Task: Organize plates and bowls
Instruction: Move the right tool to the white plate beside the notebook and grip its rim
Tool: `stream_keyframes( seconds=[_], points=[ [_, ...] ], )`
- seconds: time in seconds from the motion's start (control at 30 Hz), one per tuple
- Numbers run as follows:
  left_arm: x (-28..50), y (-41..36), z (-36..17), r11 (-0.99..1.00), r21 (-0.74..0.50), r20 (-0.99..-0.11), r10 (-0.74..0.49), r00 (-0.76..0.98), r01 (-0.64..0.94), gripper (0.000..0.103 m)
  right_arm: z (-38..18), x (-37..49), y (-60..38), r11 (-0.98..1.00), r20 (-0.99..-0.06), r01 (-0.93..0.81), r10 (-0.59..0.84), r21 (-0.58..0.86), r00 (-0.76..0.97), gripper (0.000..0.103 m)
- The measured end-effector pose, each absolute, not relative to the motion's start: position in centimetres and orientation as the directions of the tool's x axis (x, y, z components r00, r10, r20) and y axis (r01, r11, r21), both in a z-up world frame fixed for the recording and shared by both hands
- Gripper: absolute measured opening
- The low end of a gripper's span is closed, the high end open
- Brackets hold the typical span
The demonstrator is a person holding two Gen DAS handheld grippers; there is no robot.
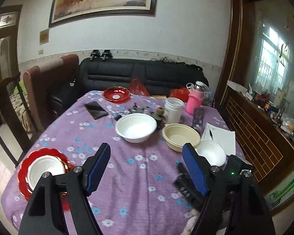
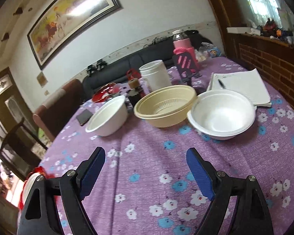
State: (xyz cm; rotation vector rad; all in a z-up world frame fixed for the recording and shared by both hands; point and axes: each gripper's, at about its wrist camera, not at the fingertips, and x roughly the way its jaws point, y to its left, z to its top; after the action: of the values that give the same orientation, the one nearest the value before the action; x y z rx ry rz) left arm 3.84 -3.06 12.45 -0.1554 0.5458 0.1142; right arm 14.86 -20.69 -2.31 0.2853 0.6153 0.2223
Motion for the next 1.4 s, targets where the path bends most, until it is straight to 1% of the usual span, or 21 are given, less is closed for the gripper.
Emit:
stream_keyframes(
  seconds=[0.07, 0.13, 0.2, 0.3, 0.37, 0.43, 0.53, 0.6, 0.7, 0.8, 0.87, 0.93, 1.0, 1.07, 1.13, 1.2, 1.27, 1.4],
  points=[
    [2.6, -1.1, 13.3, 0.983, -0.109, -0.51, 0.074, 0.857, -0.15, 0.075, -2.1, 14.6, -20.7, 0.951, -0.518, -0.095, 0.242, 0.294, 0.821, 0.088],
    [0.7, 1.3, 14.7, 0.984, -0.081, -0.477, 0.099, 0.874, -0.156, 0.075, -1.9, 14.3, -20.9, 0.968, -0.497, -0.046, 0.168, 0.247, 0.852, 0.088],
    [-1.7, 3.9, 16.4, 0.987, -0.051, -0.422, 0.119, 0.899, -0.155, 0.075, -2.2, 13.9, -21.1, 0.977, -0.49, 0.001, 0.105, 0.211, 0.866, 0.088],
    [-5.8, 7.9, 18.8, 0.988, 0.049, -0.324, 0.156, 0.933, -0.148, 0.085, -1.7, 13.0, -21.2, 0.987, -0.497, 0.11, -0.039, 0.113, 0.867, 0.088],
    [-7.8, 10.2, 19.7, 0.982, 0.107, -0.27, 0.18, 0.946, -0.156, 0.085, 0.3, 12.4, -21.3, 0.987, -0.5, 0.123, -0.057, 0.1, 0.864, 0.087],
    [-9.7, 13.1, 20.8, 0.971, 0.165, -0.218, 0.206, 0.954, -0.172, 0.086, 5.1, 11.4, -21.4, 0.985, -0.464, 0.134, -0.07, 0.107, 0.883, 0.087],
    [-11.2, 16.7, 23.0, 0.967, 0.172, -0.19, 0.222, 0.956, -0.19, 0.086, 14.9, 9.8, -22.0, 0.982, -0.381, 0.13, -0.069, 0.137, 0.922, 0.087],
    [-11.8, 18.6, 25.2, 0.962, 0.169, -0.178, 0.242, 0.954, -0.213, 0.086, 23.3, 7.8, -22.3, 0.982, -0.294, 0.131, -0.086, 0.135, 0.952, 0.087],
    [-12.3, 19.9, 29.3, 0.957, 0.191, -0.157, 0.249, 0.956, -0.218, 0.086, 33.3, 5.2, -22.2, 0.986, -0.194, 0.155, -0.139, 0.069, 0.971, 0.087],
    [-12.2, 20.0, 33.6, 0.951, 0.192, -0.107, 0.266, 0.958, -0.243, 0.086, 43.7, 1.7, -22.2, 0.97, -0.085, 0.243, -0.242, -0.008, 0.966, 0.087],
    [-12.0, 20.0, 35.7, 0.952, 0.169, -0.09, 0.272, 0.958, -0.255, 0.086, 48.4, -0.3, -22.6, 0.959, -0.053, 0.283, -0.284, -0.026, 0.957, 0.087],
    [-11.9, 19.8, 37.5, 0.962, 0.118, -0.095, 0.256, 0.962, -0.244, 0.088, 53.1, -2.8, -23.0, 0.947, -0.023, 0.319, -0.32, -0.046, 0.947, 0.087],
    [-11.8, 19.3, 37.9, 0.967, 0.097, -0.103, 0.245, 0.964, -0.236, 0.09, 55.8, -5.1, -23.1, 0.93, -0.004, 0.357, -0.359, -0.084, 0.933, 0.088],
    [-12.0, 18.2, 37.2, 0.971, 0.087, -0.105, 0.229, 0.968, -0.221, 0.091, 56.4, -6.9, -23.3, 0.92, 0.017, 0.375, -0.375, -0.114, 0.927, 0.09],
    [-12.1, 17.2, 35.9, 0.978, 0.064, -0.119, 0.206, 0.971, -0.2, 0.091, 55.3, -7.9, -23.8, 0.931, 0.015, 0.345, -0.346, -0.116, 0.938, 0.092],
    [-11.6, 15.7, 34.6, 0.985, 0.055, -0.17, 0.169, 0.971, -0.162, 0.091, 52.7, -7.8, -24.7, 0.945, -0.01, 0.304, -0.308, -0.122, 0.951, 0.092],
    [-10.2, 13.9, 34.0, 0.988, 0.08, -0.208, 0.145, 0.967, -0.131, 0.091, 50.3, -7.2, -25.8, 0.952, -0.048, 0.28, -0.287, -0.125, 0.957, 0.092],
    [-7.2, 10.5, 34.7, 0.984, 0.145, -0.249, 0.135, 0.959, -0.101, 0.091, 44.8, -3.4, -27.8, 0.96, -0.168, 0.25, -0.269, -0.124, 0.948, 0.092]
  ],
)
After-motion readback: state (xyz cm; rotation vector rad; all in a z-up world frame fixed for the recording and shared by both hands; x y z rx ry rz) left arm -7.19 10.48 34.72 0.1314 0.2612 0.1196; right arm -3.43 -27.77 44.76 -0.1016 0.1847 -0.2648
